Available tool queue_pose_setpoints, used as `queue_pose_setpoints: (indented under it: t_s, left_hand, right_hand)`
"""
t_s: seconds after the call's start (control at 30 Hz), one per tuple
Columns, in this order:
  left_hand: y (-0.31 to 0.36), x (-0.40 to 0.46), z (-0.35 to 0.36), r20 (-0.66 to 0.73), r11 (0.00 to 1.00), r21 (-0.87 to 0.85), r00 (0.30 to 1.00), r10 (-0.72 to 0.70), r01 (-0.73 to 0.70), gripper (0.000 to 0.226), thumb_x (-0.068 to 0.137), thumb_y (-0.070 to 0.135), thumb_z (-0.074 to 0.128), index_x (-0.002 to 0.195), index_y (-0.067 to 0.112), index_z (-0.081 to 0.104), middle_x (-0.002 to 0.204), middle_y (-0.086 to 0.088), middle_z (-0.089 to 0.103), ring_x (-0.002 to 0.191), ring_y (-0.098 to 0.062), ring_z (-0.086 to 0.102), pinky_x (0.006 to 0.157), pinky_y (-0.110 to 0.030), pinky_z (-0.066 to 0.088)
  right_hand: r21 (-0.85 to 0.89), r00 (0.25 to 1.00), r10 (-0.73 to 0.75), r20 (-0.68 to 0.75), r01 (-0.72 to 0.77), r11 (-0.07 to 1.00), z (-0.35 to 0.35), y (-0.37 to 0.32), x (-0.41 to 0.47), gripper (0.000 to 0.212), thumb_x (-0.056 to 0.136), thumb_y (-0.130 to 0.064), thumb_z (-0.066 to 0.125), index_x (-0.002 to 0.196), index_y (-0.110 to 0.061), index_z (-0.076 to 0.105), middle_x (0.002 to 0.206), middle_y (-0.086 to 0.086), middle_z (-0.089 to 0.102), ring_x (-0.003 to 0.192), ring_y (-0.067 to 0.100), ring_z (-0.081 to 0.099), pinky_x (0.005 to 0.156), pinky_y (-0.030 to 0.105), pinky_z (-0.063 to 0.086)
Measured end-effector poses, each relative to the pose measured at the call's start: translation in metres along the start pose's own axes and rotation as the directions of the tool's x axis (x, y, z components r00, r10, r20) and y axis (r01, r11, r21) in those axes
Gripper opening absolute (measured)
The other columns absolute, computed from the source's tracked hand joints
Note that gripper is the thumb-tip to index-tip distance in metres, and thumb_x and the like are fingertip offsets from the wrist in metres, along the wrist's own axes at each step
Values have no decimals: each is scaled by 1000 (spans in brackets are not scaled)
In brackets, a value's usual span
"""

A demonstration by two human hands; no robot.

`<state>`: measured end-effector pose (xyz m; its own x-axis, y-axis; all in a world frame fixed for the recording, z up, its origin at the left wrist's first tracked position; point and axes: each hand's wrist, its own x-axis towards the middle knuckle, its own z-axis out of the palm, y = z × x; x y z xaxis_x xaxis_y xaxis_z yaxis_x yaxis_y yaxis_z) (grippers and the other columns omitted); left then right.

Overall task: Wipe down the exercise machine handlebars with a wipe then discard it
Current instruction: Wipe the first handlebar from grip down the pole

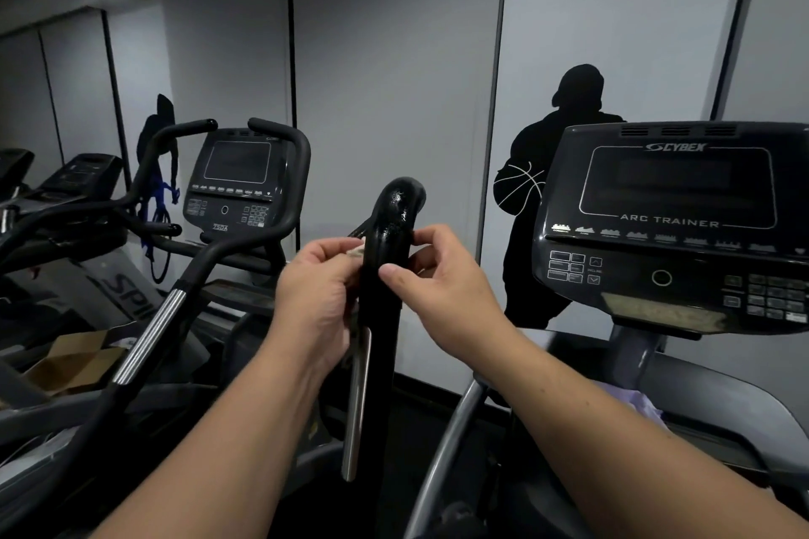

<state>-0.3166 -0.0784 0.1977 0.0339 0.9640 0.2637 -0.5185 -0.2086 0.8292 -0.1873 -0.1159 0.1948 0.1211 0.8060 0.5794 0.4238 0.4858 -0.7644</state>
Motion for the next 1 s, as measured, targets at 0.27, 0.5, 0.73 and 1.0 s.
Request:
queue_pose_setpoints:
  t_s: [0.27, 0.5, 0.73, 1.0]
  left_hand:
    - [2, -6, -5, 41, 996, 81, 998, 46, -49, 17, 91, -7, 58, 91, 10, 62, 71, -3, 68, 58, -10, 62, 56, -23, 53]
    - [2, -4, -10, 42, 968, 150, 979, 199, -203, 17, 92, -7, 62, 92, 10, 64, 85, -9, 68, 71, -14, 64, 73, -30, 56]
    - [16, -1, 8, 62, 857, 334, 916, 396, -393, 17, 93, 2, 65, 86, 17, 67, 83, -3, 67, 76, -13, 62, 77, -36, 55]
    - [16, -4, 7, 150, 750, 469, 879, 453, -466, 8, 93, 6, 66, 90, 13, 68, 93, -12, 69, 83, -19, 65, 86, -49, 56]
  right_hand:
    - [60, 1000, -12, -1, 12, 998, 3, 5, -1, 27, 91, -29, 71, 111, -30, 53, 82, -2, 63, 61, 3, 58, 58, 20, 47]
    - [82, 1000, -8, -2, 8, 997, 6, 10, -1, 31, 91, -30, 70, 117, -28, 53, 81, -3, 62, 62, 3, 58, 60, 21, 48]
    - [109, 1000, -10, -2, 10, 994, 8, 11, -2, 29, 92, -28, 69, 117, -29, 53, 80, -3, 61, 64, 5, 59, 60, 22, 49]
    - [69, 1000, -15, 6, 14, 998, 6, 10, -3, 30, 94, -29, 67, 120, -29, 52, 84, 1, 63, 67, 7, 60, 61, 22, 50]
